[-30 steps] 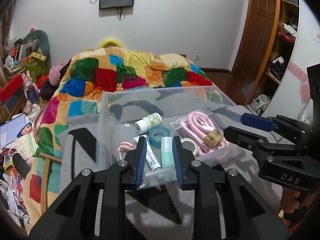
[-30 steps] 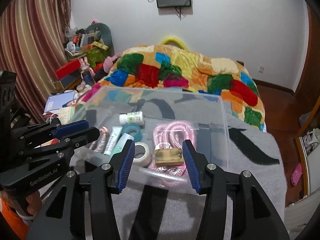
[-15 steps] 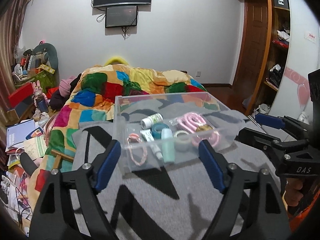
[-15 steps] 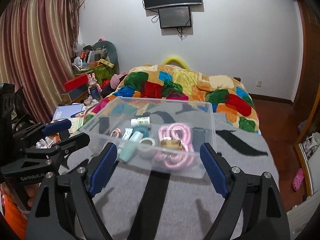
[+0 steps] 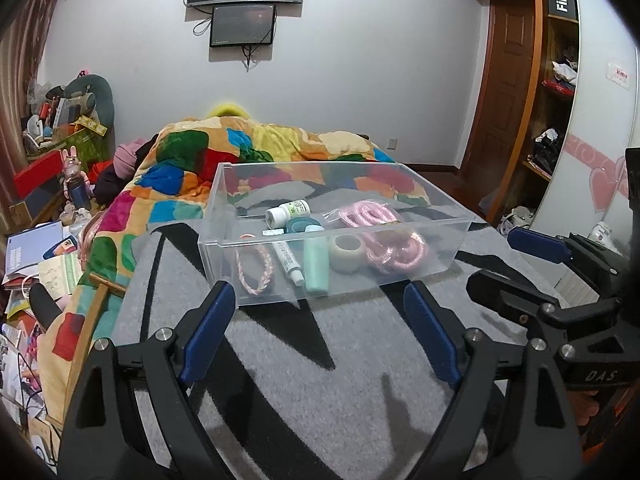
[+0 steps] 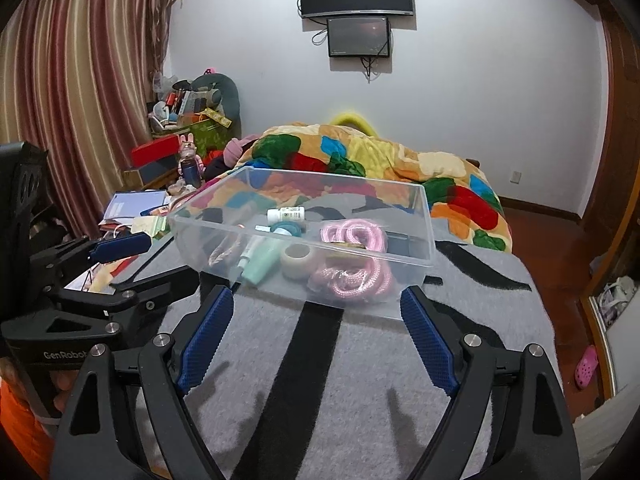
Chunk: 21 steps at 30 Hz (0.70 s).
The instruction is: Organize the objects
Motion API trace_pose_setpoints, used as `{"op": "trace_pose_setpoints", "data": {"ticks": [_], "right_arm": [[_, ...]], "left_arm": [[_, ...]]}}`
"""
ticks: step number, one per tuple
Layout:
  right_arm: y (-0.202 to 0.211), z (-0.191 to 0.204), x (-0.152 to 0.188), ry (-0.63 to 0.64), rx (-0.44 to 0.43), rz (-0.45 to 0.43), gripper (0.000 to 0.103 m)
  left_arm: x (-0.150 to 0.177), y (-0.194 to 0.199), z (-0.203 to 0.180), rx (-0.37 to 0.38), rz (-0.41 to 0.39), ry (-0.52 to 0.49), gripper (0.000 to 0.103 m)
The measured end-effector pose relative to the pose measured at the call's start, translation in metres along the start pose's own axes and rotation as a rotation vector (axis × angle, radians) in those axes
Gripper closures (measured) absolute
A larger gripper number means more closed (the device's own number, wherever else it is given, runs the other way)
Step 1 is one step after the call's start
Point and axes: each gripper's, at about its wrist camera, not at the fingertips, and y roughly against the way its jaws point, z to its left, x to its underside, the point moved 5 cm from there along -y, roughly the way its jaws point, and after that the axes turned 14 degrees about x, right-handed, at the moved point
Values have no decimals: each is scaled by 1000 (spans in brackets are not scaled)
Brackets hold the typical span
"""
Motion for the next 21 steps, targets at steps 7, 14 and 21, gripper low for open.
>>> {"op": "trace_pose_setpoints", "data": {"ticks": [7,14,21], "right_arm": [[3,0,1,-12,-9,-5,19],[2,-1,1,-17,-12,-3,19],[2,-1,2,-24,-16,2,19]], "left_arm": [[1,5,-2,6,-14,-1,15],[1,6,-2,10,-14,3,14],[2,6,-2,12,-15,6,13]]}}
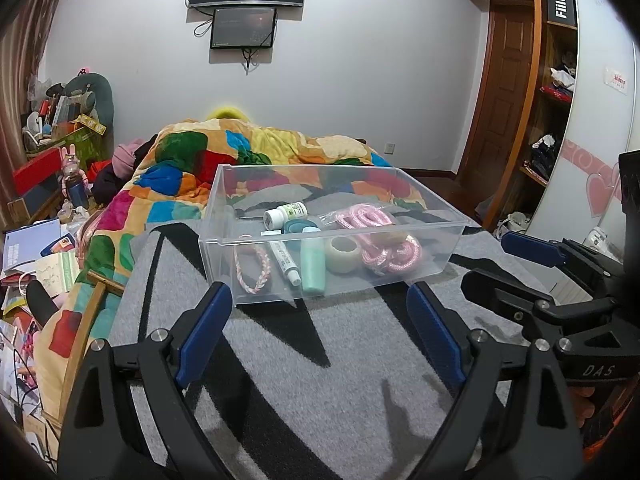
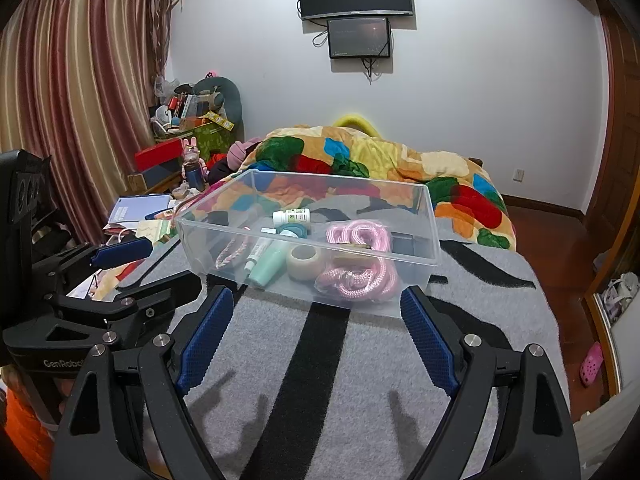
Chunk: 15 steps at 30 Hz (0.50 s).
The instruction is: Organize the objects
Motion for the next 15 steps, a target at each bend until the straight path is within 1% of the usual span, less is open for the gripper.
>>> {"op": "trace_pose_setpoints", "data": {"ticks": [6,15], "right_arm": [[1,0,0,-12,-15,5,19],[2,-2,1,-14,-9,6,19]], "left_arm": [[1,0,0,1,-2,5,11],[1,0,0,0,-1,5,11]]}}
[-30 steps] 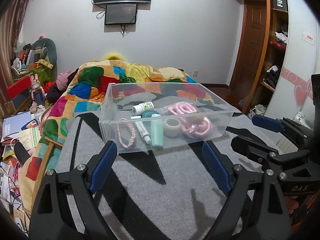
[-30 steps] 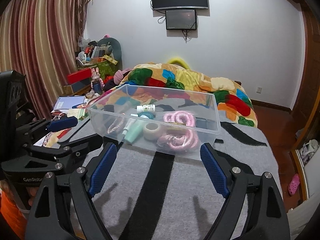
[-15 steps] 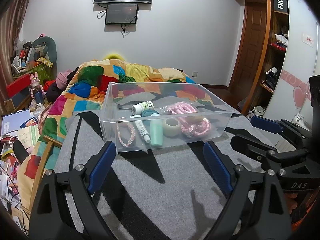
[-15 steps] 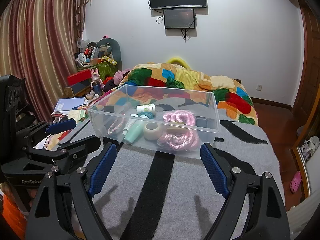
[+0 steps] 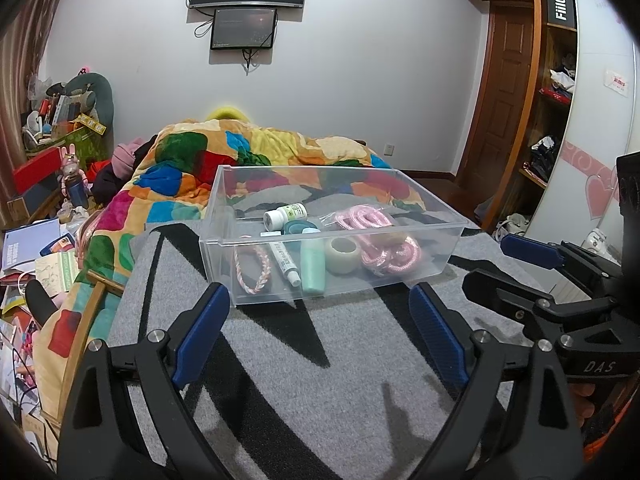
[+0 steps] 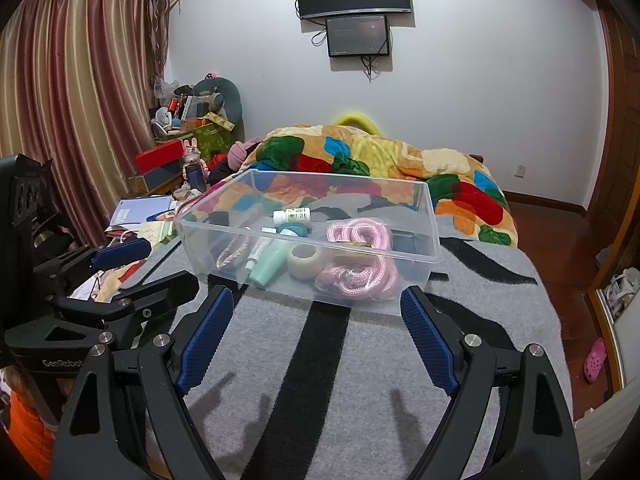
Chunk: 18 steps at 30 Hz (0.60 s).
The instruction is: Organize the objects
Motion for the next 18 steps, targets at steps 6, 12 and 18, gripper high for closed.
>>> {"op": "trace_pose_setpoints", "data": {"ticks": [6,12,18], "right_arm": [[0,0,0,0,1,-2,19],[0,0,0,0,0,-1,19],[0,0,0,1,1,-1,19]], "left_arm": [[-1,0,0,1,0,1,11],[-1,-1,-2,4,1,-2,11],[-2,-3,-5,10,2,-5,11]]}}
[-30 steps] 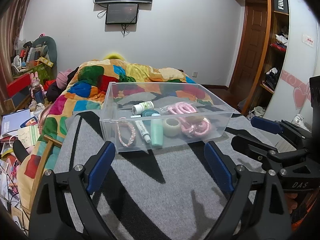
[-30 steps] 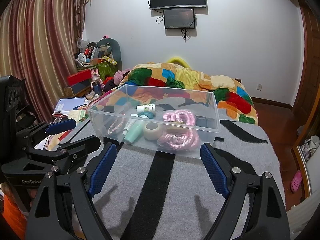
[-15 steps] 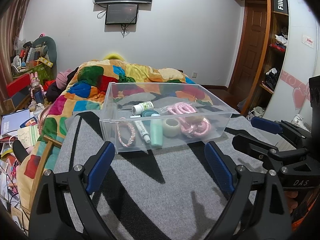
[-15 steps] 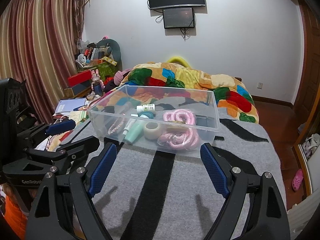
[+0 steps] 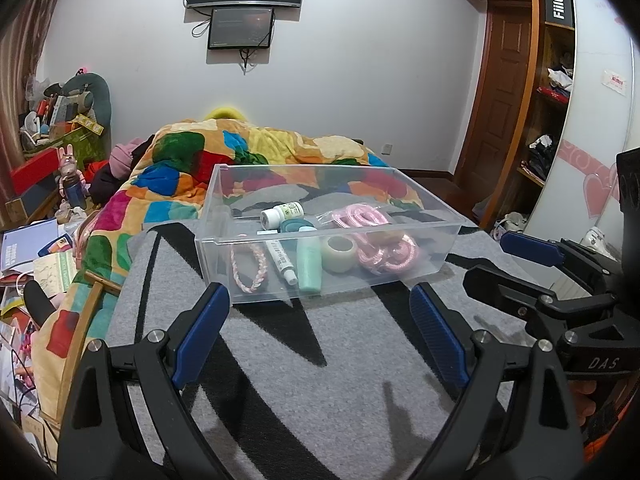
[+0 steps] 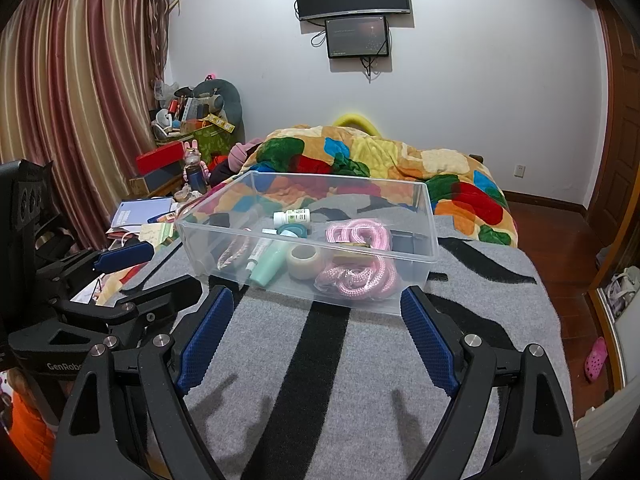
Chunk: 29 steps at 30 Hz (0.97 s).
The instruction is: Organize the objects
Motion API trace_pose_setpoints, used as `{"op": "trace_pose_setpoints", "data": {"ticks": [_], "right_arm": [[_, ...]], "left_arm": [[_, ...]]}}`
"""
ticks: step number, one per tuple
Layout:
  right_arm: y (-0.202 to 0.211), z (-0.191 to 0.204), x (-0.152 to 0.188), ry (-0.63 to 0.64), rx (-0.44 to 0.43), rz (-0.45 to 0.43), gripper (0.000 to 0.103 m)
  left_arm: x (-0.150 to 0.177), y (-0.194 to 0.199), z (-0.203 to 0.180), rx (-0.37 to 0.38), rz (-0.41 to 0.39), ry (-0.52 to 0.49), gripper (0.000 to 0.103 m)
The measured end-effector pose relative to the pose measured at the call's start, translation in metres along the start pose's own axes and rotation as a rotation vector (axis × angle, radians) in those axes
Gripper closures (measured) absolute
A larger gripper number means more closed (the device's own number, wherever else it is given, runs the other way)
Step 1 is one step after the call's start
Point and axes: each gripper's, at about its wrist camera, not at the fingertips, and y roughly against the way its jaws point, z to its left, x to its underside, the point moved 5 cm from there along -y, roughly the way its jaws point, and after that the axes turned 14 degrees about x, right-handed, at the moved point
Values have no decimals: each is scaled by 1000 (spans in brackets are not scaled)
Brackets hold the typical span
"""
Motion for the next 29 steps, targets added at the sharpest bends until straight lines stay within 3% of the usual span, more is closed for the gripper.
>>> {"op": "trace_pose_setpoints", "data": {"ticks": [29], "right_arm": [[2,1,2,-1,-5,4,19]], "left_arm": [[3,3,4,7,8,26,10]]}}
